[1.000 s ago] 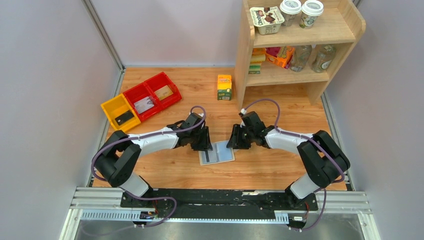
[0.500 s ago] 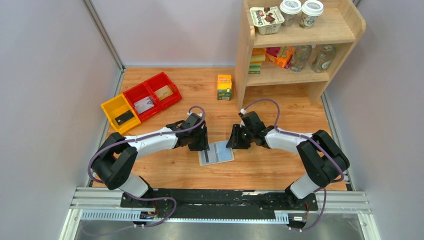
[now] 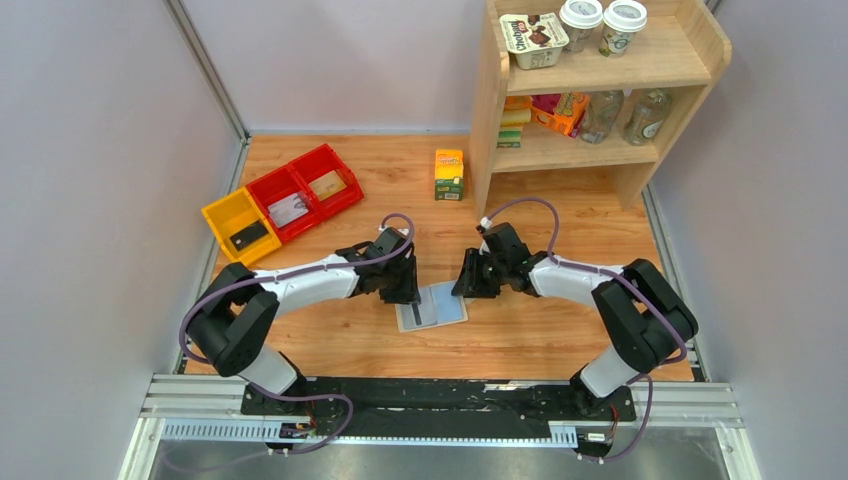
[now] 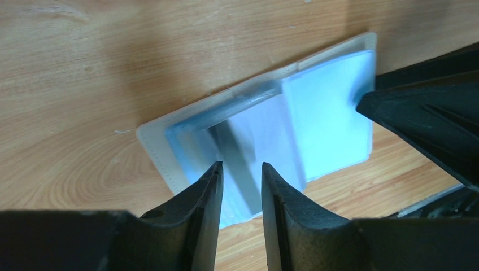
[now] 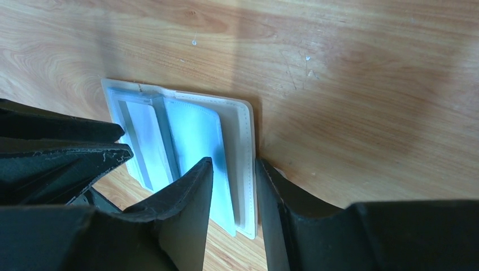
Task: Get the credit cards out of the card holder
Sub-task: Remove the credit card from the card holder.
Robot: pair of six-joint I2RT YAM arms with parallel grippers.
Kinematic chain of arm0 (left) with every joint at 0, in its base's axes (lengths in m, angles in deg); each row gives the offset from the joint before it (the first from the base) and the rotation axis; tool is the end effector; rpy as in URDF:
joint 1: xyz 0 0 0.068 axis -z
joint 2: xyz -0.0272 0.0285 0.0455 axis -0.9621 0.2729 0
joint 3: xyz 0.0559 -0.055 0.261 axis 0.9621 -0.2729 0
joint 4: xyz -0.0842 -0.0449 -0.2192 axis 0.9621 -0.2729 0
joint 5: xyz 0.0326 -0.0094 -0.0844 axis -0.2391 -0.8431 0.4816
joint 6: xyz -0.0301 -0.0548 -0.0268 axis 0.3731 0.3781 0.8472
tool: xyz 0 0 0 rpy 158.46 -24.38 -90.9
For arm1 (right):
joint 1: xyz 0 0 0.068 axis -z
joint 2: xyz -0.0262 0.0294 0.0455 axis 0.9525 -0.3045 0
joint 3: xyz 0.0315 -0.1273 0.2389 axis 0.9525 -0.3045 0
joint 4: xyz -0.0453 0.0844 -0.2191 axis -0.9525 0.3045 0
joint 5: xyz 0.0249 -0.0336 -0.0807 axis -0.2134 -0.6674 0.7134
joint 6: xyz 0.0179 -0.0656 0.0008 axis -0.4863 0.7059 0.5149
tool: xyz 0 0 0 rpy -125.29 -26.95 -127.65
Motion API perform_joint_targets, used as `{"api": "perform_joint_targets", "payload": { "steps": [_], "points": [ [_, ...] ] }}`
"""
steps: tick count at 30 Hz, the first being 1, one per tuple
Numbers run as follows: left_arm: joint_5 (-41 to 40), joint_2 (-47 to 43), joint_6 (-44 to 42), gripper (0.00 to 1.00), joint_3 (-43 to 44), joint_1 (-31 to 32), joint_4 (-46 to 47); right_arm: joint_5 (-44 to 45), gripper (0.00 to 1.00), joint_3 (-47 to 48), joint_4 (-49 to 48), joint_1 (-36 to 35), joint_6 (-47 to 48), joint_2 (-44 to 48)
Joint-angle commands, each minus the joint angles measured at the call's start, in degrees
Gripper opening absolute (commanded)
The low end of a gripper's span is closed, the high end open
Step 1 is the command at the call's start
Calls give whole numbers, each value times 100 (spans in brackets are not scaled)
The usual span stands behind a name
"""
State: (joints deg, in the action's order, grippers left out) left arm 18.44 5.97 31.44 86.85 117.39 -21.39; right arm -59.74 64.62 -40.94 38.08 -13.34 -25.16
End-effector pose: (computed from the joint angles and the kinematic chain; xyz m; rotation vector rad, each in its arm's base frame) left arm 0.2026 -0.1952 0.1664 -0.0305 2.7417 -0.5882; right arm 0.2253 0.1725 0.1468 -0.0431 2.7028 0.8257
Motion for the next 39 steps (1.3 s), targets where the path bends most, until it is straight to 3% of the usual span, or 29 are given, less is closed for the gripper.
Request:
{"api": "perform_joint_targets", "payload": {
  "steps": [1, 16, 18, 24, 30, 39],
  "points": [
    [166, -14, -93, 38, 307, 116, 141, -115, 40, -32, -215, -17, -65, -156],
    [236, 356, -155, 29, 158, 134, 176, 104, 44, 179, 171, -17, 119, 388],
    [69, 119, -146, 30, 149, 134, 123, 157, 45, 231, 259, -17, 189, 511],
    [-344, -435, -138, 48, 184, 125, -324, 131, 45, 285, 321, -34, 269, 625],
    [-520, -393, 3, 49, -62, 125, -246, -141, 40, 258, -13, -219, 409, 872],
    [-284, -111, 3, 42, -62, 116, -88, -783, 40, 284, -540, -395, 225, 222]
  ]
}}
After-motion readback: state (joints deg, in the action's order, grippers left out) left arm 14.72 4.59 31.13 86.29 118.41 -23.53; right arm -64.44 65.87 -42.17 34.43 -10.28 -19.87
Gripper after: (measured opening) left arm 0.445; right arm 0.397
